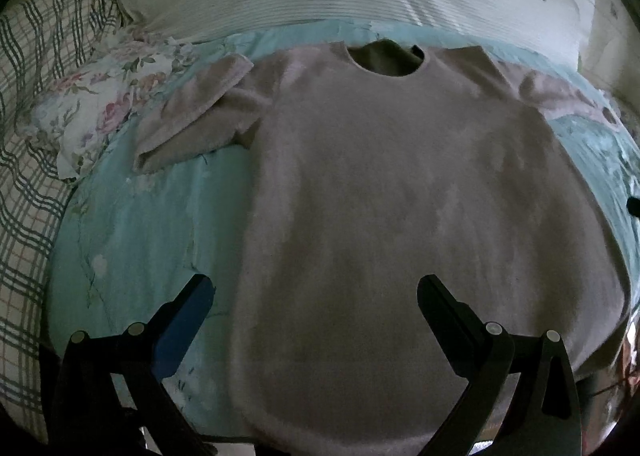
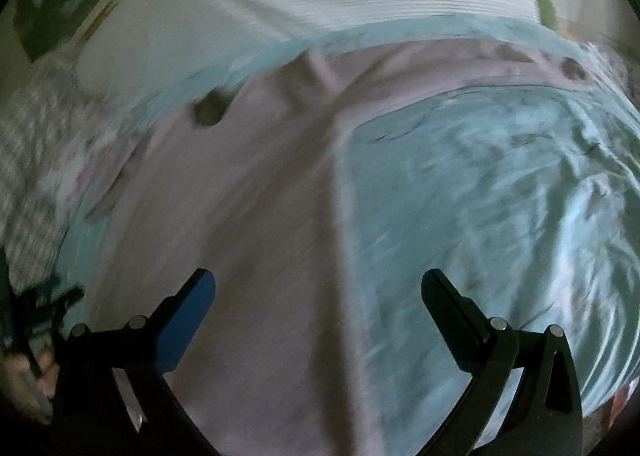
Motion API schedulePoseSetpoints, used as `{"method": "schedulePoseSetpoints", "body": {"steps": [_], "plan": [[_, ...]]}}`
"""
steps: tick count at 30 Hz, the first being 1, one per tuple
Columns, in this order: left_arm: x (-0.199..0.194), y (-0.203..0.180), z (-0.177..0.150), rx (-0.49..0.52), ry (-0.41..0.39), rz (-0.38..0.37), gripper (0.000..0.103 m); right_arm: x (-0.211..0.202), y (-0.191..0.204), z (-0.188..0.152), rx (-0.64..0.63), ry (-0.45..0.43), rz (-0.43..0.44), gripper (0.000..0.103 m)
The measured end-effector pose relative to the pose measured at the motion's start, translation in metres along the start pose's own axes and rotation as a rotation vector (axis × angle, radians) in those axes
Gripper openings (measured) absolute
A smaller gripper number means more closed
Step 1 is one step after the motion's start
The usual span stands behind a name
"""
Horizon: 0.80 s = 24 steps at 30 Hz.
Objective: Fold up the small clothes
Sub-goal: 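Grasp the sweater sleeve with the right gripper and lift it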
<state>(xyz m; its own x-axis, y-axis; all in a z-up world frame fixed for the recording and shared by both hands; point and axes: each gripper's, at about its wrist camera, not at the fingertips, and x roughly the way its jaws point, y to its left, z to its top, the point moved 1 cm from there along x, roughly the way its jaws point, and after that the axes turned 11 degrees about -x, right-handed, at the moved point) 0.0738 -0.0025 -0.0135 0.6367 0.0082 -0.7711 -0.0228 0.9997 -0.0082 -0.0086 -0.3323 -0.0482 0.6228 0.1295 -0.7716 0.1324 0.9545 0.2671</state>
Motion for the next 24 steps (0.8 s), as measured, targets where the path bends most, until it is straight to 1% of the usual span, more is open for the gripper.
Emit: {"method": "schedulePoseSetpoints", "body": {"steps": [2,3,5,6,8,9,10,11,12,13,14,15,17,18,19,20,21,22,23,24], "plan": [[0.005,-0.001,0.007,0.000,-0.008,0.010,0.102,0.003,-0.028,0.011,0.045,-0.023,-0.014,0.103],[0.006,-0.003,0.011,0.012,-0.029,0.026,0.102,0.006,-0.046,0.018,0.077,-0.033,-0.031,0.103],[0.013,-0.006,0.016,-0.001,-0.006,0.012,0.102,0.008,-0.080,0.031,0.132,-0.054,-0.068,0.103],[0.017,-0.008,0.020,0.002,-0.002,0.012,0.102,0.009,-0.108,0.040,0.174,-0.086,-0.097,0.102],[0.026,-0.014,0.026,0.002,0.014,0.006,0.102,0.010,-0.146,0.053,0.240,-0.118,-0.135,0.094],[0.029,-0.016,0.028,-0.001,0.021,0.002,0.102,0.012,-0.173,0.062,0.292,-0.136,-0.154,0.087],[0.034,-0.018,0.031,-0.006,0.033,-0.008,0.102,0.013,-0.191,0.067,0.328,-0.149,-0.162,0.082],[0.039,-0.022,0.032,-0.010,0.047,-0.016,0.102,0.014,-0.209,0.071,0.366,-0.161,-0.173,0.080],[0.045,-0.026,0.035,-0.017,0.063,-0.030,0.102,0.016,-0.237,0.081,0.415,-0.177,-0.223,0.076],[0.049,-0.031,0.036,-0.011,0.070,-0.032,0.102,0.017,-0.252,0.087,0.432,-0.189,-0.250,0.072],[0.053,-0.034,0.037,-0.009,0.078,-0.035,0.102,0.017,-0.267,0.091,0.449,-0.206,-0.271,0.071],[0.058,-0.039,0.038,-0.004,0.089,-0.038,0.102,0.018,-0.291,0.098,0.491,-0.234,-0.293,0.069],[0.067,-0.048,0.039,0.006,0.104,-0.041,0.102,0.023,-0.322,0.109,0.540,-0.252,-0.329,0.069],[0.071,-0.052,0.040,0.012,0.110,-0.040,0.102,0.025,-0.329,0.112,0.551,-0.252,-0.343,0.069],[0.075,-0.055,0.040,0.012,0.119,-0.044,0.102,0.033,-0.346,0.117,0.577,-0.243,-0.364,0.069],[0.079,-0.058,0.040,0.009,0.132,-0.051,0.102,0.039,-0.352,0.119,0.593,-0.236,-0.368,0.069],[0.083,-0.061,0.039,0.006,0.144,-0.059,0.102,0.050,-0.368,0.123,0.636,-0.227,-0.372,0.068],[0.086,-0.064,0.038,0.006,0.154,-0.063,0.102,0.056,-0.375,0.123,0.665,-0.228,-0.367,0.064],[0.090,-0.067,0.038,0.009,0.163,-0.065,0.102,0.058,-0.383,0.123,0.688,-0.241,-0.360,0.061],[0.092,-0.070,0.037,0.009,0.168,-0.069,0.102,0.059,-0.387,0.124,0.695,-0.266,-0.369,0.056]]}}
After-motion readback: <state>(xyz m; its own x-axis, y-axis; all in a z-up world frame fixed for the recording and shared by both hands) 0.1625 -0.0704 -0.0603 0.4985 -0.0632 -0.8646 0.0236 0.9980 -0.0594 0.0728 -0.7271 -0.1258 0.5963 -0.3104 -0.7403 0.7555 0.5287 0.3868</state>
